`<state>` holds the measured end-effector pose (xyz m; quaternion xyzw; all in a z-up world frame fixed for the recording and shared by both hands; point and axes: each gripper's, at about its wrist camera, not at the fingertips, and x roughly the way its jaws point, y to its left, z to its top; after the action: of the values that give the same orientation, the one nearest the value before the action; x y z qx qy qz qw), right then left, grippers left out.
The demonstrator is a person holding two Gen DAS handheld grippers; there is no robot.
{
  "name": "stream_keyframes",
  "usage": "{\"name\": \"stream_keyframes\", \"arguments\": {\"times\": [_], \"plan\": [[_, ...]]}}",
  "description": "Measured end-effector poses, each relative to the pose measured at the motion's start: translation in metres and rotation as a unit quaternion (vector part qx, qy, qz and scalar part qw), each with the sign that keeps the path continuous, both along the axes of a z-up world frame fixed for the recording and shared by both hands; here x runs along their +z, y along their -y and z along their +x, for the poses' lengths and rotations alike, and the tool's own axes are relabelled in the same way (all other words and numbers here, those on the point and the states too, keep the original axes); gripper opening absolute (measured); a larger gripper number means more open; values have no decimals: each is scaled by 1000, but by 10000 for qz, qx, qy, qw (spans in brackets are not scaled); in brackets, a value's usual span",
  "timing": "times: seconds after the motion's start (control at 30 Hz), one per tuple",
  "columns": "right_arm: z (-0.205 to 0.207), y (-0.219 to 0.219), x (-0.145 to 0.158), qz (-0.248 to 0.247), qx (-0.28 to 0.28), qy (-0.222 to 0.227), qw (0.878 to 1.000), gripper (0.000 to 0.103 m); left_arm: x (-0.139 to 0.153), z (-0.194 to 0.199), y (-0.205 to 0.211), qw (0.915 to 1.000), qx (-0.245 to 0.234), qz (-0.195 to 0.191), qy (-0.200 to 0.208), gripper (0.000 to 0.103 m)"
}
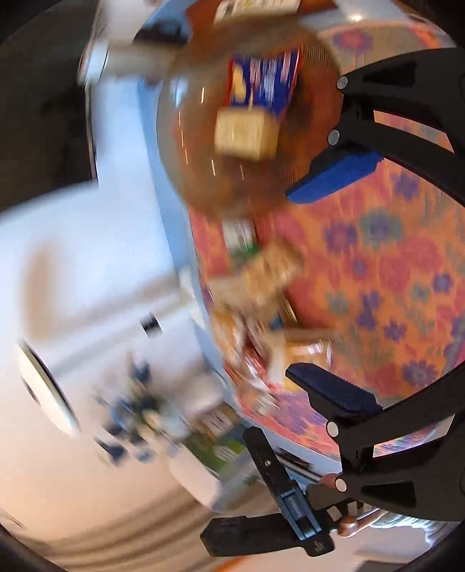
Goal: Organize snacks
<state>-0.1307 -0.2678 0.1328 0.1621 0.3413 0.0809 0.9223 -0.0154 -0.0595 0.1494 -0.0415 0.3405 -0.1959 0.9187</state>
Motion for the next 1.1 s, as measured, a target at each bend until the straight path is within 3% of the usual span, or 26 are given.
{"name": "stream_keyframes", "arguments": {"times": [0.07, 0.13, 0.2, 0.27, 0.47, 0.57, 0.8, 1.03, 1.1], "plan": [[14, -24, -17, 92, 154, -207, 9996, 97, -18, -3, -34, 9989, 427, 105, -164, 95], [25, -36, -34, 377, 223, -434, 9981, 98, -40, -3, -62, 9944, 902, 466, -304, 96], [39, -50, -54, 388, 250, -577, 9973, 98, -60, 0, -81, 9907, 1071, 668, -507, 96], [48, -62, -68, 186, 270, -558, 9979, 98, -77, 4, -92, 9884, 1179, 709, -640, 96], [61, -58, -102, 424, 359, -654, 9963, 100, -119, 13, -109, 9875, 1233, 452, -876, 96], [62, -53, -104, 543, 309, -662, 9959, 100, -118, 11, -108, 9901, 1127, 391, -742, 96], [67, -47, -114, 716, 287, -923, 9927, 100, -122, 7, -118, 9894, 1179, 58, -842, 97], [67, -58, -113, 409, 252, -932, 9945, 100, -126, 10, -133, 9849, 1302, -413, -1062, 97], [69, -67, -111, 295, 349, -930, 9946, 92, -123, 7, -131, 9886, 1010, -527, -979, 97]]}}
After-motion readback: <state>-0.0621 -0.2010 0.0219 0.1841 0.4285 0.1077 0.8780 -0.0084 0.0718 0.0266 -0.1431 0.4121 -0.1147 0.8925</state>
